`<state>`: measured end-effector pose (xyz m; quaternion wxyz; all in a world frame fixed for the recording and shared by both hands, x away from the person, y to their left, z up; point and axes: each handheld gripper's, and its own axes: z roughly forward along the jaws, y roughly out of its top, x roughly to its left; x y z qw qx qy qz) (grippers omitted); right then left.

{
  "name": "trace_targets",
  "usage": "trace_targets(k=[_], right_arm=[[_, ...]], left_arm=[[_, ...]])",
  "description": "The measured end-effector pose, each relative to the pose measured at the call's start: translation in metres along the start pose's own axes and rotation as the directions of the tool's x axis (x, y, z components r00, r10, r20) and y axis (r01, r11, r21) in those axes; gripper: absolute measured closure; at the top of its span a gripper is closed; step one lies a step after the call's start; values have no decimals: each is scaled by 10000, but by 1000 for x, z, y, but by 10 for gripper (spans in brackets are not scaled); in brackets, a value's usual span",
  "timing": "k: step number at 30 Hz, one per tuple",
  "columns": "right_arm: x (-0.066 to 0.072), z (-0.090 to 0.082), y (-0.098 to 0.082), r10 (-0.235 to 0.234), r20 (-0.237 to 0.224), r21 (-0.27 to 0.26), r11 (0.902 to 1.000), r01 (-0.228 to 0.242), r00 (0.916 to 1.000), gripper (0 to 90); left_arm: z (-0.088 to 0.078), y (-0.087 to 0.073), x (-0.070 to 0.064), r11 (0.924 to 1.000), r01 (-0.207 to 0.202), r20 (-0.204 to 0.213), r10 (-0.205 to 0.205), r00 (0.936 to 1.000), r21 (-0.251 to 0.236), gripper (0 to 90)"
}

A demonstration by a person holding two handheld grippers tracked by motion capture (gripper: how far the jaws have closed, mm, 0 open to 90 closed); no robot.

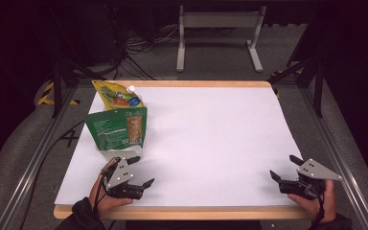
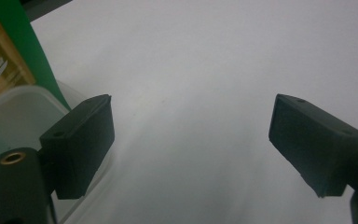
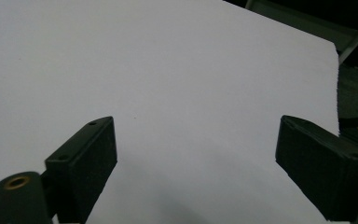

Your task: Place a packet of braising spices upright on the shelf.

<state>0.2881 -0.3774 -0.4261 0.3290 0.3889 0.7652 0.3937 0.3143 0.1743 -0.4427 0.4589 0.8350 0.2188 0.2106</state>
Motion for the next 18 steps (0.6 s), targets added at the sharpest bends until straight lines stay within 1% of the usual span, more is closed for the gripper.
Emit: trace_targets(k=[2, 4, 7, 8, 9, 10, 11, 12, 13, 14, 15, 17, 18], right_arm=[[-1, -4, -3, 47, 169, 5, 10000, -47, 9998, 108], [-3, -9, -7, 79, 447, -28, 10000, -78, 9990, 90], [-6, -12, -15, 397, 581, -49, 9992, -395, 9975, 82], [-7, -13, -21, 643, 551, -45, 9979, -642, 9964, 89], [-7, -13, -24, 438, 796, 175, 9988, -453, 9959, 92], [-6, -15, -24, 188, 1104, 126, 9997, -203, 9937, 97], [-7, -18, -23, 156, 1287, -163, 9998, -136, 9916, 106], [-8, -21, -21, 421, 1192, -451, 9983, -369, 9920, 102], [-9, -22, -20, 602, 1099, -550, 9970, -544, 9921, 97], [-9, -22, -20, 602, 1099, -550, 9970, -544, 9921, 97], [-10, -22, -19, 694, 964, -597, 9962, -638, 9929, 97], [-6, -19, -19, 445, 1004, -382, 9984, -409, 9940, 97], [-3, -17, -18, 253, 927, -285, 9993, -228, 9954, 99]], left_arm=[[-2, -3, 0, 9999, 133, -65, -133, 9999, 40, 126], [-5, -5, 0, 9997, 256, -211, -255, 9995, 31, 106], [-7, -10, 0, 9985, 523, -322, -518, 9981, 165, 78], [-8, -12, 0, 9976, 657, -398, -649, 9971, 202, 67], [-8, -12, 0, 9976, 657, -398, -649, 9971, 202, 58], [-8, -12, 1, 9977, 623, -442, -611, 9972, 250, 57], [-7, -12, 1, 9975, 635, -533, -617, 9967, 316, 53], [-7, -12, 1, 9974, 648, -527, -630, 9966, 331, 49], [-7, -12, 1, 9976, 648, -432, -636, 9970, 255, 49], [-7, -12, 1, 9976, 648, -432, -636, 9970, 255, 49], [-8, -12, 1, 9976, 673, -387, -665, 9970, 184, 49], [-9, -13, 2, 9971, 740, -364, -734, 9966, 159, 47], [-10, -13, 3, 9970, 769, -386, -765, 9963, 91, 44]])
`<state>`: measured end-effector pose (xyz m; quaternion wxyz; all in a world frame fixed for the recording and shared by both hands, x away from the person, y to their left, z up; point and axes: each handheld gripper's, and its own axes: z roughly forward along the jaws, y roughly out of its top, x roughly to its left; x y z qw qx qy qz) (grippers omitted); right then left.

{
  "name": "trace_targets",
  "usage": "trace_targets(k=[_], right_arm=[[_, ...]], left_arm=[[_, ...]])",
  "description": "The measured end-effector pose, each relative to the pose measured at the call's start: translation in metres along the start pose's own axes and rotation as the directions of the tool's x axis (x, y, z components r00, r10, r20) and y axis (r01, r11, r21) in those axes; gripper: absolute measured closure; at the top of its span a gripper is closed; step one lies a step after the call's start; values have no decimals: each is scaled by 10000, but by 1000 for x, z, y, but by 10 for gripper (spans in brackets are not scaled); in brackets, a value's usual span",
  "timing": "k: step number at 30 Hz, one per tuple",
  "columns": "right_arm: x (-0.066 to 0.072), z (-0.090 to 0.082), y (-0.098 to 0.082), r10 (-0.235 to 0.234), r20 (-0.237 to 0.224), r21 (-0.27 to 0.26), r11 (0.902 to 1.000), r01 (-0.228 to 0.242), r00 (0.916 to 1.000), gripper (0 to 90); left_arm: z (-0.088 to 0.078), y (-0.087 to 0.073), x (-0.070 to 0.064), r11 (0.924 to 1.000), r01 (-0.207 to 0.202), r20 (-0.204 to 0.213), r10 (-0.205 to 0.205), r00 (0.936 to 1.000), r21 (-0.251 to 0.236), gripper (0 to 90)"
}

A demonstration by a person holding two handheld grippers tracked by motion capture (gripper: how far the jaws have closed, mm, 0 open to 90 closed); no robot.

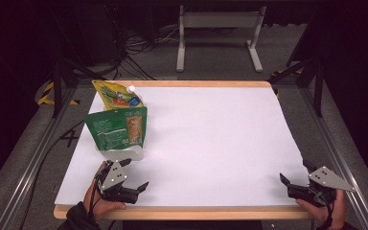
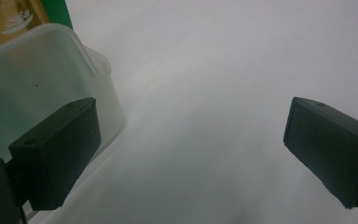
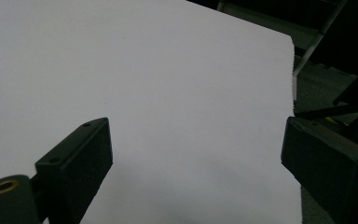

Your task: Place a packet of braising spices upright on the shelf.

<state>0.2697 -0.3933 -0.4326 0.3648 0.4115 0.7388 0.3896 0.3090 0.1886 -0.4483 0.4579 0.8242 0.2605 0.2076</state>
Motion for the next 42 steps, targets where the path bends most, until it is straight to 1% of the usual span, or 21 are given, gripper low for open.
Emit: trace_targets(k=[1, 3, 4, 6, 7, 9, 10, 12, 17, 22, 31, 34, 36, 42], right_arm=[[2, 1, 1, -82, -86, 53, 10000, 83, 9999, 100], [4, 2, 2, -138, -191, 75, 9999, 139, 9997, 102], [5, 3, 3, -142, -106, 138, 9998, 143, 9998, 100], [6, 4, 3, -159, -106, 155, 9998, 161, 9998, 102], [6, 5, 3, -197, -10, 183, 9996, 197, 9998, 102], [6, 6, 4, -218, 10, 209, 9995, 217, 9998, 103], [6, 6, 4, -298, 158, 167, 9994, 295, 9994, 105], [5, 6, 4, -174, 141, 143, 9998, 172, 9998, 106], [6, 7, 4, -266, 103, 181, 9995, 264, 9996, 107], [6, 8, 4, -218, 203, 244, 9995, 213, 9996, 107], [6, 8, 5, -202, 178, 180, 9996, 199, 9996, 106], [6, 9, 5, -234, 179, 235, 9995, 229, 9996, 106], [7, 9, 5, -242, 98, 292, 9993, 239, 9997, 107], [8, 9, 6, -302, 58, 213, 9993, 301, 9995, 107]], left_arm=[[-1, 0, 1, 9999, 91, 15, -90, 10000, -123, 44], [-2, 1, 2, 9998, 92, -19, -92, 10000, -176, 44], [-2, 1, 2, 9997, 104, 45, -103, 9999, -211, 44], [-1, 1, 2, 9997, 95, 23, -94, 10000, -229, 44], [-1, 2, 2, 9995, 156, 57, -154, 9999, -280, 45], [-1, 2, 2, 9995, 160, 65, -158, 9999, -264, 45], [0, 2, 2, 9996, 110, 80, -108, 9999, -274, 45], [0, 3, 2, 9997, 36, 61, -34, 10000, -258, 45], [1, 4, 2, 9997, 104, 80, -103, 9999, -235, 45], [0, 4, 2, 9996, 110, 70, -108, 9999, -257, 45], [0, 4, 2, 9995, 179, 155, -175, 9997, -254, 46], [0, 4, 2, 9994, 183, 177, -178, 9997, -277, 45], [0, 4, 2, 9994, 202, 161, -198, 9997, -270, 46], [-1, 4, 1, 9996, 143, 176, -139, 9997, -230, 46]])
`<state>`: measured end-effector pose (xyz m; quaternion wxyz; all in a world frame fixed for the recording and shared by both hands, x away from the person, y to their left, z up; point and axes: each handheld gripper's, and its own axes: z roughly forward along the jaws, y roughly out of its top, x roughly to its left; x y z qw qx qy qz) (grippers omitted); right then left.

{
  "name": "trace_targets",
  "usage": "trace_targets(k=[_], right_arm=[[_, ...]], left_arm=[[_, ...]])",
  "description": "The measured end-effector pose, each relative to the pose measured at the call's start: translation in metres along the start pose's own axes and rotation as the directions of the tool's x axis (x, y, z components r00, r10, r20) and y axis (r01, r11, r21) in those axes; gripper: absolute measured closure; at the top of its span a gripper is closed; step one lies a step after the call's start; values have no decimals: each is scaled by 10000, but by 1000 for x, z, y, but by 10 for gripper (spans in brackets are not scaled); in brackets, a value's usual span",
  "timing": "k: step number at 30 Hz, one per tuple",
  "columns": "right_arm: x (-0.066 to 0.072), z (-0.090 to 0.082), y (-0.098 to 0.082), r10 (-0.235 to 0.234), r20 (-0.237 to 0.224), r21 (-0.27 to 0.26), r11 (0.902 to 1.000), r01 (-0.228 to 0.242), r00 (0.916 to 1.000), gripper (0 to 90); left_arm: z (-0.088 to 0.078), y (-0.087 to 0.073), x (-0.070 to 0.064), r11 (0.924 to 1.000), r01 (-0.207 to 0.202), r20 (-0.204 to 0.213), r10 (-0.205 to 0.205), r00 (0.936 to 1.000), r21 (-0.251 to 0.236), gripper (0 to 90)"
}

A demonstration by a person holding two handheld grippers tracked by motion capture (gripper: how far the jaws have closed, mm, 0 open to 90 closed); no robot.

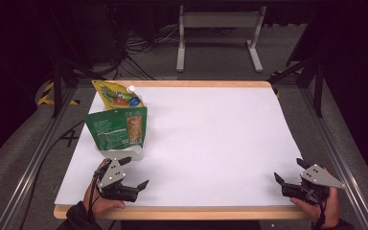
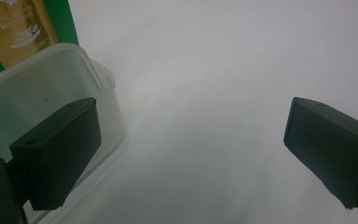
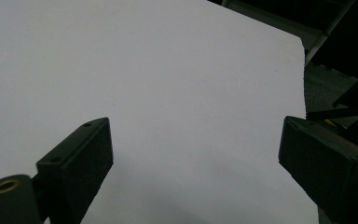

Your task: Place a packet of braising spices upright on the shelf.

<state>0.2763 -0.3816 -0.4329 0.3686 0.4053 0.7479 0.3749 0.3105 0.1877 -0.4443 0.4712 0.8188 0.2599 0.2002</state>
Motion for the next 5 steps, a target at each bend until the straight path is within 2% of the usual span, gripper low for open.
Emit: trace_targets(k=[5], right_arm=[[1, -5, 3, -84, 337, -470, 9988, 100, 9994, 121]], left_arm=[[1, 1, -3, 9999, -105, 16, 104, 9999, 47, 47]])
